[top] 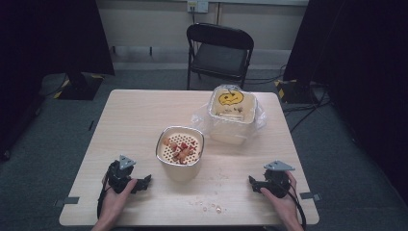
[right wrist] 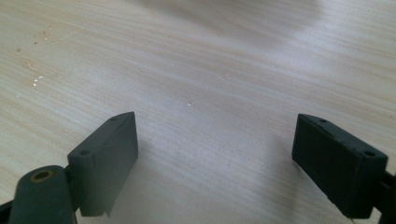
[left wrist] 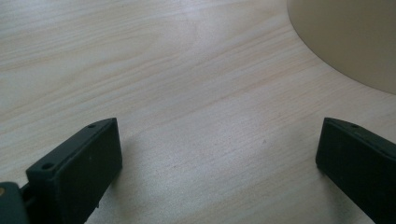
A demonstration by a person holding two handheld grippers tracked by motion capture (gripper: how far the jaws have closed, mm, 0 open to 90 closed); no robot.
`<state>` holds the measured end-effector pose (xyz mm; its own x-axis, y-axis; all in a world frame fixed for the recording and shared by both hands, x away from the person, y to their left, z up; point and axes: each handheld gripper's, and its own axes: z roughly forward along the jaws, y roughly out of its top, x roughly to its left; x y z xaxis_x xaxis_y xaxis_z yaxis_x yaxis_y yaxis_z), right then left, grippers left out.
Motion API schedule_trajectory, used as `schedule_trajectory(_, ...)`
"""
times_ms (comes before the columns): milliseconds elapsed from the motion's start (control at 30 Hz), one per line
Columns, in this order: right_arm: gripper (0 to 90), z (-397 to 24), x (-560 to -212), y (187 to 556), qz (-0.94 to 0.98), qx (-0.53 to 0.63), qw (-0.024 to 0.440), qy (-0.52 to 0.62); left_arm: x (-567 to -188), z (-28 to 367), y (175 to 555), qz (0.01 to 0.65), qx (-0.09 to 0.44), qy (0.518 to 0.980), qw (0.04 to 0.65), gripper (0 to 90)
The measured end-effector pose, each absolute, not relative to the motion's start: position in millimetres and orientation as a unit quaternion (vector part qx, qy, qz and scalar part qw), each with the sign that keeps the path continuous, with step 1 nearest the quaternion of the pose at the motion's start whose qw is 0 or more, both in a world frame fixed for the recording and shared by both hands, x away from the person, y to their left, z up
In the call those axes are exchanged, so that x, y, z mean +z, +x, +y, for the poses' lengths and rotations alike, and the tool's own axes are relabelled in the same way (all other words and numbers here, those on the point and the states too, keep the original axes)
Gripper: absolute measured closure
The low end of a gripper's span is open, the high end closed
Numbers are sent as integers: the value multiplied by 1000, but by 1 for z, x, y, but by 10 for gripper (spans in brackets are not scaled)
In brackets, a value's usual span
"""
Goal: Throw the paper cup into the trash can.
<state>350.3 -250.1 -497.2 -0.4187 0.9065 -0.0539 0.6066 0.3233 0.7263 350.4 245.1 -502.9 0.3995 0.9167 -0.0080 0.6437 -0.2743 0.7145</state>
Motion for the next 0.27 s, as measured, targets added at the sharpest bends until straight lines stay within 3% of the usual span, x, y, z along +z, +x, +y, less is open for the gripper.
schedule_trajectory(267, 125, -253, -500, 352, 771, 332, 222, 495, -503, 245, 350, 506, 209, 771, 325, 0)
